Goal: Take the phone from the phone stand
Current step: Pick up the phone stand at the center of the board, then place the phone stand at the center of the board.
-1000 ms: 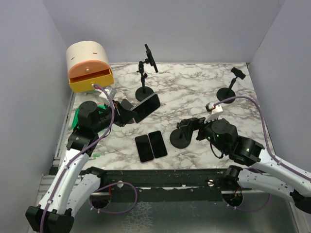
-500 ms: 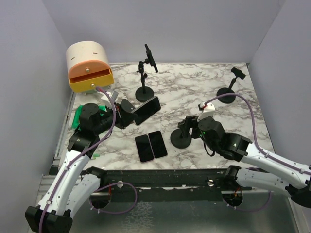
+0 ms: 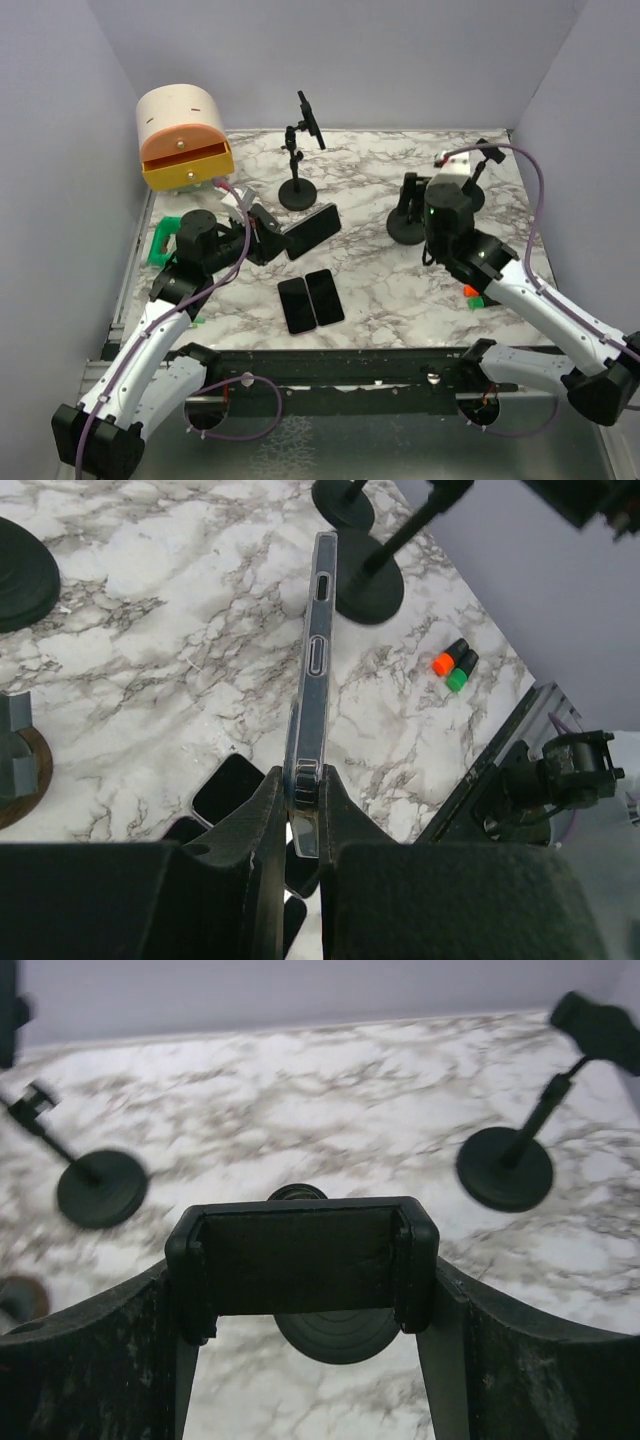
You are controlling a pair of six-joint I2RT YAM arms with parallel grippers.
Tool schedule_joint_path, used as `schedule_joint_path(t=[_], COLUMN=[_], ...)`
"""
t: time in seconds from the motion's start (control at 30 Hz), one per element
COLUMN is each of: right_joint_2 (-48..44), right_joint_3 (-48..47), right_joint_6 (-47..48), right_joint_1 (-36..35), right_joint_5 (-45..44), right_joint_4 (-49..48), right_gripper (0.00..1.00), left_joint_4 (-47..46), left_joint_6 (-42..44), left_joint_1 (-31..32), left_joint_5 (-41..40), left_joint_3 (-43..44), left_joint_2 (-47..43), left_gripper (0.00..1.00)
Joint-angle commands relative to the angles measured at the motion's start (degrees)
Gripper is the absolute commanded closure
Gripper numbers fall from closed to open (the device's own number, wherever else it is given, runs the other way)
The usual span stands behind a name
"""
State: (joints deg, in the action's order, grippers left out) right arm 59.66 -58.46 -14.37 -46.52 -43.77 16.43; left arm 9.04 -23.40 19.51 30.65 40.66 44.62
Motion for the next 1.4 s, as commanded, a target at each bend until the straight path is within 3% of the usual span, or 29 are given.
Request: schedule_joint_path(t=[0.0, 0.3, 0.6, 0.73, 1.03, 1.37], right_joint_2=[5.3, 20.5, 29.5, 31.5, 28.8, 11.3], right_joint_3=[-3.4, -10.4, -13.6, -12.9, -9.9, -9.4], right_joint_6=[3.7, 2.6, 1.6, 0.6, -1.2, -3.0], right_joint_1=[14.3, 26.6, 30.5, 31.0, 32.4, 32.4], right_joint_5=[2.6, 10.6, 14.6, 15.1, 19.0, 22.6], right_joint_4=[-12.2, -20.9, -22.9, -22.5, -17.6, -3.2], right_gripper=[0.5, 0.5, 0.5, 0.36, 0.01, 0.0], left_joint_4=[-6.0, -7.1, -7.8, -7.8, -7.3, -4.6], left_joint_6=[-0.7, -0.4, -0.5, -1.5, -1.1, 0.0], left_joint_1=[2.6, 6.4, 7.9, 8.3, 10.1, 10.7], left_joint_5=[2.4, 1.2, 0.8, 1.6, 2.5, 3.5], left_joint_3=[-0.1, -1.9, -5.3, -5.2, -4.5, -3.0], left_joint_2=[2.4, 2.2, 1.0, 2.5, 3.9, 1.2], left_gripper=[1.0, 1.0, 1.0, 1.0, 1.0, 1.0])
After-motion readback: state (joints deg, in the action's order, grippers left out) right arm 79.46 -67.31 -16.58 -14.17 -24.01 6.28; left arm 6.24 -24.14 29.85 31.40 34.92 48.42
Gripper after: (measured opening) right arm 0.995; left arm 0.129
